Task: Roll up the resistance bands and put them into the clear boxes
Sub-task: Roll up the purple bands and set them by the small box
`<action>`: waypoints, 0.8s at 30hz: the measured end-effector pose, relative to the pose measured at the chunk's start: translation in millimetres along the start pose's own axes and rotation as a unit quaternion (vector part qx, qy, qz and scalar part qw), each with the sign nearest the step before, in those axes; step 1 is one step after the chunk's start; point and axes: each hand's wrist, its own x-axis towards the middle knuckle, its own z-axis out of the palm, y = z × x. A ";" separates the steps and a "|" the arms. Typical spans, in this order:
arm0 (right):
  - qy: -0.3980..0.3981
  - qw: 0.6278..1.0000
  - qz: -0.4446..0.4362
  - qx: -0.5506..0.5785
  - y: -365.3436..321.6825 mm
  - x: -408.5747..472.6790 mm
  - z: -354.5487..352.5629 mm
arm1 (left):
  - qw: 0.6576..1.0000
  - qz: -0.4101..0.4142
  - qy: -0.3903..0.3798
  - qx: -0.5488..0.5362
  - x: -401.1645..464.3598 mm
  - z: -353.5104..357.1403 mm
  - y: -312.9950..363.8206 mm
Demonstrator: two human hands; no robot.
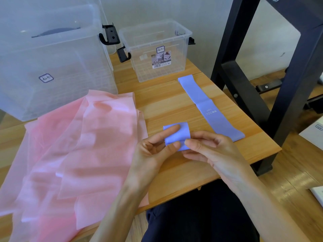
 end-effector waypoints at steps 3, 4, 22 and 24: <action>-0.010 1.000 -0.003 -0.002 0.7 0.2 0.3 | 1.000 0.001 0.024 -0.018 2.7 -2.1 -2.1; -0.008 1.000 -0.001 -0.010 0.6 0.4 0.6 | 0.999 0.000 0.034 -0.023 3.2 -1.4 -1.3; 0.000 0.999 -0.031 -0.025 4.0 1.9 -2.5 | 1.000 0.023 0.017 -0.002 -2.1 0.9 4.0; -0.001 0.999 -0.034 -0.034 3.1 2.3 -2.1 | 0.999 0.026 0.035 0.006 -2.2 2.3 4.5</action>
